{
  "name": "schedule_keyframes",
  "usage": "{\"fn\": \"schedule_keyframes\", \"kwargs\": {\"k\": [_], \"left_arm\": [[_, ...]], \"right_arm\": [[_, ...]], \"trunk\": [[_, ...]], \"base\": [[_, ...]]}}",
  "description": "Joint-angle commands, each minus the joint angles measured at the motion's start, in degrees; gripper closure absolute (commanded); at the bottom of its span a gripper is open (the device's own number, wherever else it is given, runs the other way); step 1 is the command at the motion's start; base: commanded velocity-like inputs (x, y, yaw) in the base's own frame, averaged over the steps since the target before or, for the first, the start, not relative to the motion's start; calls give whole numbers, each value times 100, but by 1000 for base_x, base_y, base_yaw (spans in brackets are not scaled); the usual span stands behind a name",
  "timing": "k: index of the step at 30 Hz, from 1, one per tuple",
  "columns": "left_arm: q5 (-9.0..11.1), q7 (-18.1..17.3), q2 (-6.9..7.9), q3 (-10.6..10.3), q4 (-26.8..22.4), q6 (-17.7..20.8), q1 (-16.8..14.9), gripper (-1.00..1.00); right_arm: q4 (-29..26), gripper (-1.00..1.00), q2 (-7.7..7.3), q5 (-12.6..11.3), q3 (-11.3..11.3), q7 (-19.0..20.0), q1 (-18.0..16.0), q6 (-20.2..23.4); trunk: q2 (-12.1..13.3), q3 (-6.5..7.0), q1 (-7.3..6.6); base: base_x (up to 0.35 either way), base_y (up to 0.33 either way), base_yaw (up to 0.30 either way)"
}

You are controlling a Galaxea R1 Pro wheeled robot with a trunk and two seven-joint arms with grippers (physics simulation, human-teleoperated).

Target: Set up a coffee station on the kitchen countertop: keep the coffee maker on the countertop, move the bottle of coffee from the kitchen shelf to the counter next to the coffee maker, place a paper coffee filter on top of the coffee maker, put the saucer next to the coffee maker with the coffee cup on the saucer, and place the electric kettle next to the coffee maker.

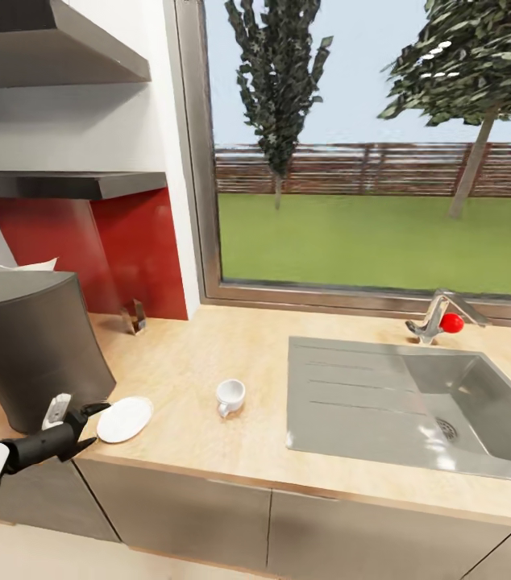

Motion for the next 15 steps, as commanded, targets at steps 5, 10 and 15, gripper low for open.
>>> {"fn": "schedule_keyframes", "kwargs": {"k": [5, 10, 15], "left_arm": [[-31, 2, -4, 24, 3, 28, -7, -100], [-31, -4, -15, 14, 3, 28, -7, -100], [-14, -31, -18, 17, -2, 28, -7, -100]], "right_arm": [[-2, -100, -3, -56, 48, 7, -5, 26], [-4, -100, -2, -56, 48, 7, -5, 26], [-5, -100, 0, -56, 48, 7, -5, 26]], "trunk": [[-13, -12, 1], [-13, -12, 1], [-13, -12, 1]], "base": [[-209, 250, 0], [-215, 251, 0], [-217, 250, 0]]}}
